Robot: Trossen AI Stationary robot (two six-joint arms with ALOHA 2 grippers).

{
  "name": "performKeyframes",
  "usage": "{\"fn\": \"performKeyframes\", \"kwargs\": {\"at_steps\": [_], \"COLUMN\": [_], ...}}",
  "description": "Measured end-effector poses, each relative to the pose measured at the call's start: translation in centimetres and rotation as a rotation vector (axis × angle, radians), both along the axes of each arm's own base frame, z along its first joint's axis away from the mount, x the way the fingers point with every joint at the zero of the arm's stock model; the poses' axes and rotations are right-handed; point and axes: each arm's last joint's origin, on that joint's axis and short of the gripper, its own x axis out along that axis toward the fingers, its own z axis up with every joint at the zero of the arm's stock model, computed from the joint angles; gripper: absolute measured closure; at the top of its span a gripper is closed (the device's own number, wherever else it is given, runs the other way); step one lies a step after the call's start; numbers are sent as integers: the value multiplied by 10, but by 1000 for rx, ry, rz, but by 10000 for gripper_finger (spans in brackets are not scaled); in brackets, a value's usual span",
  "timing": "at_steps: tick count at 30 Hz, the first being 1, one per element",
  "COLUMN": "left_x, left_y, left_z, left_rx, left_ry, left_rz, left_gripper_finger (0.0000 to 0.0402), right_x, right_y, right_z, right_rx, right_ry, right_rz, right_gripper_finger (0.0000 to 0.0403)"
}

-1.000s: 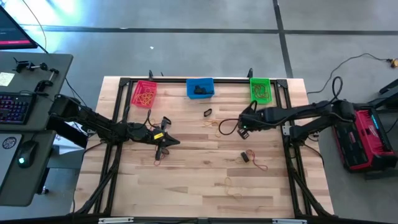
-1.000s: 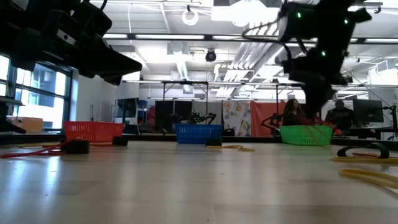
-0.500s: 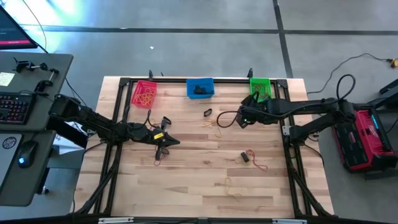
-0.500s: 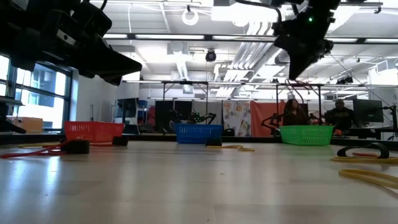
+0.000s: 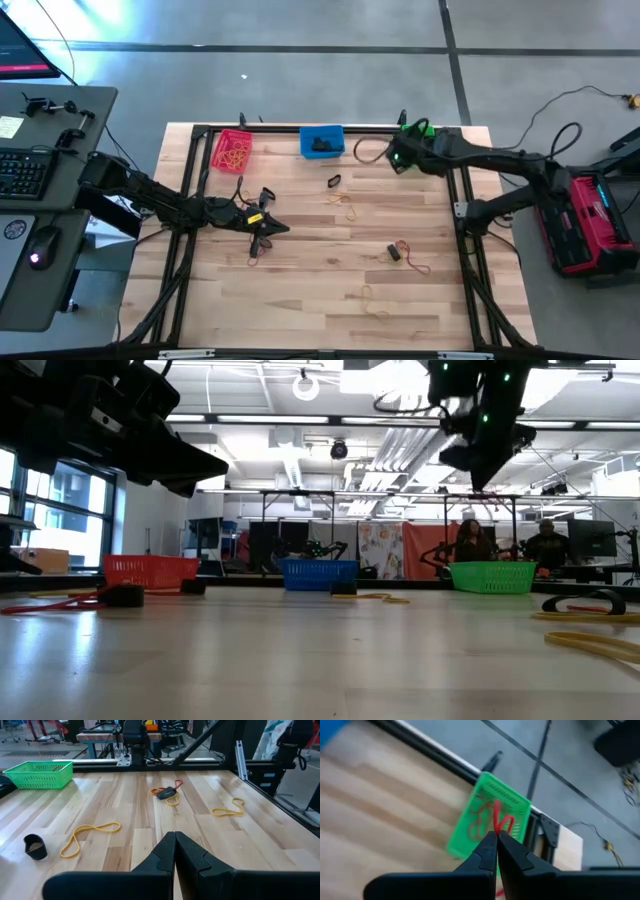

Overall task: Sort rubber bands into baskets
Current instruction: Put the red rubber band into the green bin

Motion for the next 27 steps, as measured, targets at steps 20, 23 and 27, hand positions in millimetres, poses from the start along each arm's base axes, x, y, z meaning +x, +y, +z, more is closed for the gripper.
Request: {"fn": "performKeyframes", "kwargs": {"at_steps": [20,23,27], "left_x": [0,0,0], "left_y": [0,0,0], "left_z": [0,0,0], "left_rx": [1,1,1], "left_ry": [1,2,1], "left_rz": [0,0,0], "left_gripper_finger": [402,401,401], "right_x": [-47,-53,-59], "right_y": [-77,-79,-80], "right_z": [-79,-89,-98], "right_rx": [70,95,113], "right_ry": [-150,-175,-194], "right_rz": [-159,-171,-182], "right_gripper_finger": [403,403,403]}}
